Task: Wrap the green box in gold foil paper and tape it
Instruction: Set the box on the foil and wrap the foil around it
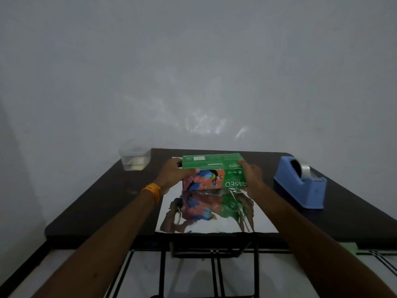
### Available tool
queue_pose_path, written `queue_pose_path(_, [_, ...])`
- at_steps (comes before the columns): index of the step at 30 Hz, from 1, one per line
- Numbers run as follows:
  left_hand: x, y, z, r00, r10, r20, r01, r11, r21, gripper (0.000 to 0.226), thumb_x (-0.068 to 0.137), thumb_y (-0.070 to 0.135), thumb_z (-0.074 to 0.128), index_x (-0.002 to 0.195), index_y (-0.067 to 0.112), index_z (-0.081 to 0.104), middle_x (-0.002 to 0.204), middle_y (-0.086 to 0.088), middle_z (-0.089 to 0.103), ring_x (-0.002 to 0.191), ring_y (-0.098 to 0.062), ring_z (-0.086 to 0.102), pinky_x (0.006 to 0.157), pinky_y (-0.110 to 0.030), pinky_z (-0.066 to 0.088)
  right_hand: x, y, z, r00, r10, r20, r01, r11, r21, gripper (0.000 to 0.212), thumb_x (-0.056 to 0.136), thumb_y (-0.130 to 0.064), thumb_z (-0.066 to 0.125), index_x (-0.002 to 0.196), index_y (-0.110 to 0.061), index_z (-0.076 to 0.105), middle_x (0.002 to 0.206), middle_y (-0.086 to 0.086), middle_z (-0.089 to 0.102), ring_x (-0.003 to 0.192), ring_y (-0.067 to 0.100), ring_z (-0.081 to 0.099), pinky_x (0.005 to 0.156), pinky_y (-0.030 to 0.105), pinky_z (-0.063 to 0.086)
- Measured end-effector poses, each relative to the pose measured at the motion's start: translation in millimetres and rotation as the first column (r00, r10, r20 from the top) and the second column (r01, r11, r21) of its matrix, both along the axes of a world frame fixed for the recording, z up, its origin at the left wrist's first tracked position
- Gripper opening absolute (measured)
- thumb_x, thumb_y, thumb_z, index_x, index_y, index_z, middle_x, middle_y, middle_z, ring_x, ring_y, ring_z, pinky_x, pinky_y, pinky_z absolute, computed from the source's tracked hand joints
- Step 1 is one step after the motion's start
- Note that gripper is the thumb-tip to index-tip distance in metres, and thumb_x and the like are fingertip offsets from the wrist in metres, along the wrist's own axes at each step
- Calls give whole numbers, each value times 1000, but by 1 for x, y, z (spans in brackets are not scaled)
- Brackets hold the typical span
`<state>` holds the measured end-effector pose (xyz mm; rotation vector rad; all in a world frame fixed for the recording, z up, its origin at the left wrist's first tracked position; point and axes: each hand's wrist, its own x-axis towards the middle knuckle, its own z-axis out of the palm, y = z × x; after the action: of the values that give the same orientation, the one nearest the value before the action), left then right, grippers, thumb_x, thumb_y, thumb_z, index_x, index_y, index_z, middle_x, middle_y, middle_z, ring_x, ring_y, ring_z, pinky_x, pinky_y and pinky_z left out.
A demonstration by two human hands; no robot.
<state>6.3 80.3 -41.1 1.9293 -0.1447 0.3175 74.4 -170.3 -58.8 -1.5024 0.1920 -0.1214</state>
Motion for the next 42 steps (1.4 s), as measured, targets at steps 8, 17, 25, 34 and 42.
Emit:
queue_pose_path(8, [17, -2, -11, 1000, 17, 26, -17, 1000, 3, 40, 78, 21, 82, 116, 15, 70, 108, 0, 74, 99, -17, 70, 83, -36, 59, -7, -8, -2, 999, 27, 35, -24, 995, -98, 28, 90, -36, 69, 99, -10, 65, 95, 13, 73, 82, 28, 74, 68, 40, 61])
queue_pose_path(17, [11, 3, -19, 1000, 21, -11, -21, 1000, 3, 38, 80, 17, 80, 115, 14, 68, 98, 9, 70, 93, -9, 67, 78, -25, 57, 33, -14, -36, 997, 71, -8, -71, 975, -212, 59, 52, -66, 68, 84, -18, 69, 87, 7, 76, 82, 28, 74, 81, 52, 60])
queue_pose_path(25, [14, 15, -12, 984, 172, -46, -171, 985, 28, 58, 88, 61, 56, 99, 5, 59, 98, -18, 63, 87, -26, 59, 87, -52, 52, 0, -13, 4, 982, -26, 188, 111, 884, -455, 22, 90, -28, 58, 81, -8, 63, 77, 5, 62, 71, 18, 58, 62, 31, 43])
queue_pose_path(34, [72, 46, -8, 941, 329, 74, -338, 914, 225, 20, 94, 14, 58, 108, 2, 67, 107, -10, 66, 93, -16, 55, 76, -24, 38, 72, -29, 24, 972, 162, 168, -15, 762, -647, 20, 90, -14, 61, 76, -9, 73, 76, 8, 70, 71, 19, 62, 72, 33, 48])
queue_pose_path(42, [201, 55, -11, 977, 209, -39, -161, 848, 504, 27, 91, 8, 61, 117, 1, 64, 124, -18, 64, 113, -33, 59, 97, -36, 46, 190, 8, 14, 904, 428, 14, -224, 500, -837, 17, 90, -4, 65, 104, 3, 73, 113, 16, 71, 93, 18, 63, 80, 30, 47])
